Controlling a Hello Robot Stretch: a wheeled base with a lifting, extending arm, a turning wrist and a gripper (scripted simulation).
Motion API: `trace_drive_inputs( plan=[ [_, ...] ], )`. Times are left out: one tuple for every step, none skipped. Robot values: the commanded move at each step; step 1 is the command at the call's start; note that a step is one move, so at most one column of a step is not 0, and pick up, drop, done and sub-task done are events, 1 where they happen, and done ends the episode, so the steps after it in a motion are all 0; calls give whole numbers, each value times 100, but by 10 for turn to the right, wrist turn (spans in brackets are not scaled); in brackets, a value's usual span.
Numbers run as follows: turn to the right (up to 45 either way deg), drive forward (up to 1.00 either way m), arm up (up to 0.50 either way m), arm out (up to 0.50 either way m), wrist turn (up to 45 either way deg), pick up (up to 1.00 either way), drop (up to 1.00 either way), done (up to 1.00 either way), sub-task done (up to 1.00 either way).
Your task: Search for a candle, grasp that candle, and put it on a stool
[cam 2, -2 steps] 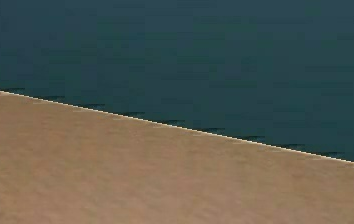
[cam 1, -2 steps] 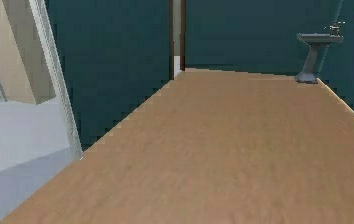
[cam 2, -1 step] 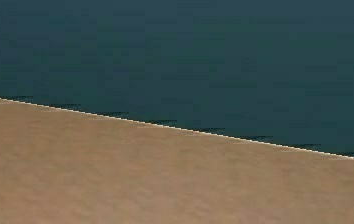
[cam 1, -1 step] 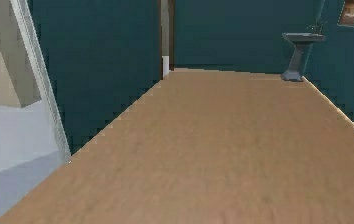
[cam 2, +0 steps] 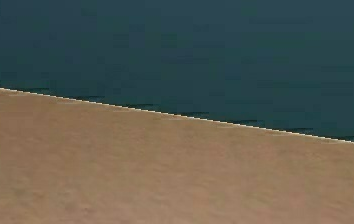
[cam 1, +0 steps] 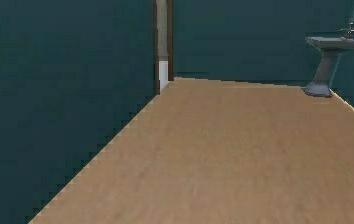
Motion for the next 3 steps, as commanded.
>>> trace_drive_inputs(
  plan=[
    [0,100,0,0,0,0,0,0,0],
    [0,100,0,0,0,0,0,0,0],
    [0,100,0,0,0,0,0,0,0]
  ],
)
